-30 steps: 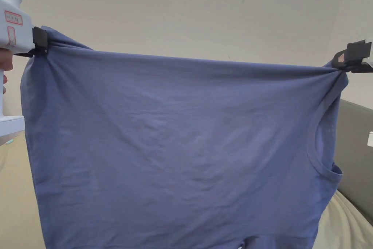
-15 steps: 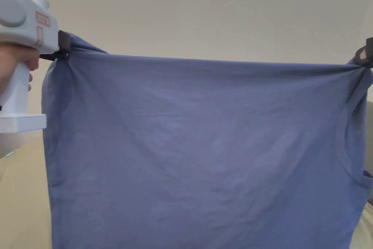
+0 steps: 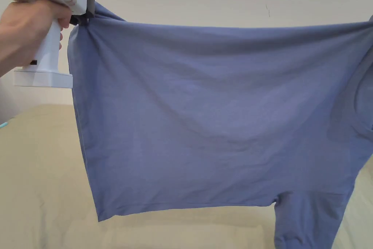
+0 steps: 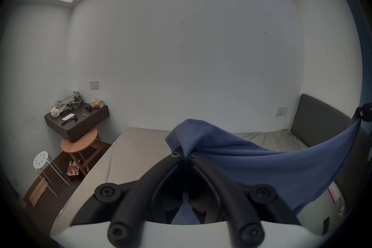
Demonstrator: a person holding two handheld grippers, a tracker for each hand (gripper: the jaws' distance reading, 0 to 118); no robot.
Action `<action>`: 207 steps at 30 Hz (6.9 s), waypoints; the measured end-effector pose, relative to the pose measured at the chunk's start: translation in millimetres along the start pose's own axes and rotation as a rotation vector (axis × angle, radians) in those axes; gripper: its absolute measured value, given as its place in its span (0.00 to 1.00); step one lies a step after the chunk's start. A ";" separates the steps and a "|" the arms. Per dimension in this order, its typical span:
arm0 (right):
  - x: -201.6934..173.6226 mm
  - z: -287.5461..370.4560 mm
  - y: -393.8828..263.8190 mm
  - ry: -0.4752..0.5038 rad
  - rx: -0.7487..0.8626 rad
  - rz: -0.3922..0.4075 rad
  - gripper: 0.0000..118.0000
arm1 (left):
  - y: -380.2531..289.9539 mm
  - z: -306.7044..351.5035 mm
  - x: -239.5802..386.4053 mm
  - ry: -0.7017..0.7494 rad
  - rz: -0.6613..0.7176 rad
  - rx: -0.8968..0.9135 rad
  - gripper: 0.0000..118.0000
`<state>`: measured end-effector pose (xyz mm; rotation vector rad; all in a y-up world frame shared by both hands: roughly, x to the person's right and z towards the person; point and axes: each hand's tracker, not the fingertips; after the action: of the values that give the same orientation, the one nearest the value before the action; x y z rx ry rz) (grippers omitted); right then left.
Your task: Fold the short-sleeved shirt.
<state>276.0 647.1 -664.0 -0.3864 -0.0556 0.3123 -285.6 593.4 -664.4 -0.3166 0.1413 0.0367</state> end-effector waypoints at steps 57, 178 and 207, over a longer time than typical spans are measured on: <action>-64.0 247.2 -651.6 0.366 -0.648 -0.006 0.03 | -553.9 295.1 -102.8 -0.238 0.120 -0.762 0.00; -96.8 100.9 -557.1 0.249 -0.590 -0.208 0.84 | -529.3 129.6 1.0 -0.155 0.005 -0.788 0.08; -74.2 189.3 -612.0 0.509 -0.669 -0.146 0.08 | -533.2 264.6 -44.8 -0.316 -0.045 -0.828 0.04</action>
<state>361.0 154.7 -256.4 -1.1098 0.3189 0.0339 -263.9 169.2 -245.0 -1.1326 -0.2066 0.1001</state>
